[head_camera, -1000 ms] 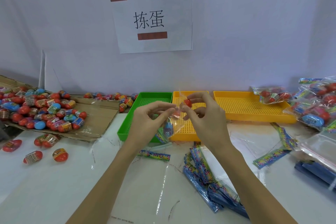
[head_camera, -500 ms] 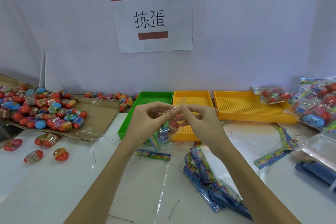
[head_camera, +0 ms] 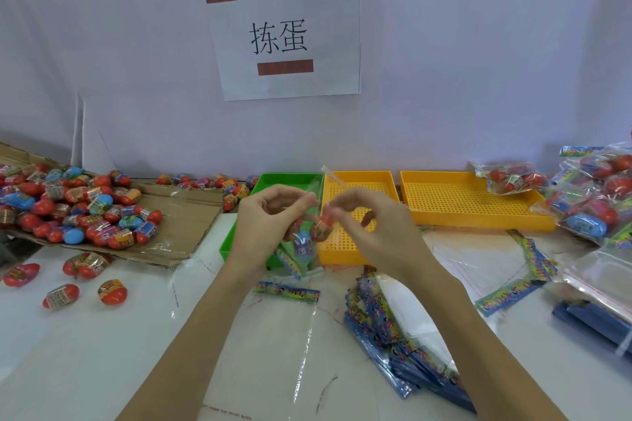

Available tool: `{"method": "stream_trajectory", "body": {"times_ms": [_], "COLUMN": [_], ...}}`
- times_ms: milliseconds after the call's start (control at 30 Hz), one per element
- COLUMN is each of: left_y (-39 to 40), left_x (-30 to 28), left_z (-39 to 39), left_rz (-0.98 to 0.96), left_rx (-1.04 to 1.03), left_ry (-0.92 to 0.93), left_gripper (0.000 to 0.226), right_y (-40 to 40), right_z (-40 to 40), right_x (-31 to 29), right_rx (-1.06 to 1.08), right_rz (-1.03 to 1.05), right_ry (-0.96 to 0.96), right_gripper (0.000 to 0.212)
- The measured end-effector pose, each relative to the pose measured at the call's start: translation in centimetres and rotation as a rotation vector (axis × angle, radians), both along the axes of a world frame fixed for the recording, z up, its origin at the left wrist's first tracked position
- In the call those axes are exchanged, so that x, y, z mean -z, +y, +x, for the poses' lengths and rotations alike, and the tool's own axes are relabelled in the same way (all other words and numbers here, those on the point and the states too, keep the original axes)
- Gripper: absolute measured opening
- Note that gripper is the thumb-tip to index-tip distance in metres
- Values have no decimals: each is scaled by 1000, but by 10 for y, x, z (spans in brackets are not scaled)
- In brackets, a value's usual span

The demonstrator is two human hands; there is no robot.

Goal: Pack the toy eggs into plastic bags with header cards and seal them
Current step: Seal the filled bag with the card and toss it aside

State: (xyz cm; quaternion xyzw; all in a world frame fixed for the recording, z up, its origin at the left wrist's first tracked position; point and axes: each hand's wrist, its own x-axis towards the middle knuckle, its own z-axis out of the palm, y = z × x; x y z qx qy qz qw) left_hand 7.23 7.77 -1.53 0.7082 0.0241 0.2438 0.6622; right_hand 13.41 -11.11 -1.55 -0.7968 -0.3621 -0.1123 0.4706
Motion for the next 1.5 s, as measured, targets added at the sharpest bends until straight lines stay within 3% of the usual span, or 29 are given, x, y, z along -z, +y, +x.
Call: {"method": "stream_trajectory", "body": {"times_ms": [67,133,333,500,567,667,767,867,1000,1167,1500], "left_y": [5,8,8,7,7,7,6,2,-1,-4,-9], "left_x": [-2,-3,-2,-2,-1,-1,0,-1,-5,-4,-4], "left_z": [0,0,-1,-1,0,0,1,0,-4,-5,-4], "left_rz": [-43,-49,-37,12,18,12,24,26,39,107,167], "left_rx": [-20,-55,-68,-40,-34,-32,-21,0,47,83,43], "left_ry": [4,5,16,21,19,25,35,19,-11,-24,8], "left_gripper": [29,34,40,35,32,30,22,23,28,17,28], "right_y": [-7,-19,-29,-21,-21,-20,-18,-13,-4,3,6], "right_z": [8,18,29,26,24,19,12,4,-5,-8,-4], "right_x": [-4,-3,18,16,13,2,-11,-15,-16,-7,1], "right_rx": [98,238,385,425,398,335,278,186,128,117,22], "right_rz": [159,170,-525,-655,-548,-102,261,433,509,367,377], "right_ry": [10,6,53,48,31,70,235,358,285,117,374], "right_gripper": [13,14,18,27,29,23,23,24,20,23,15]}}
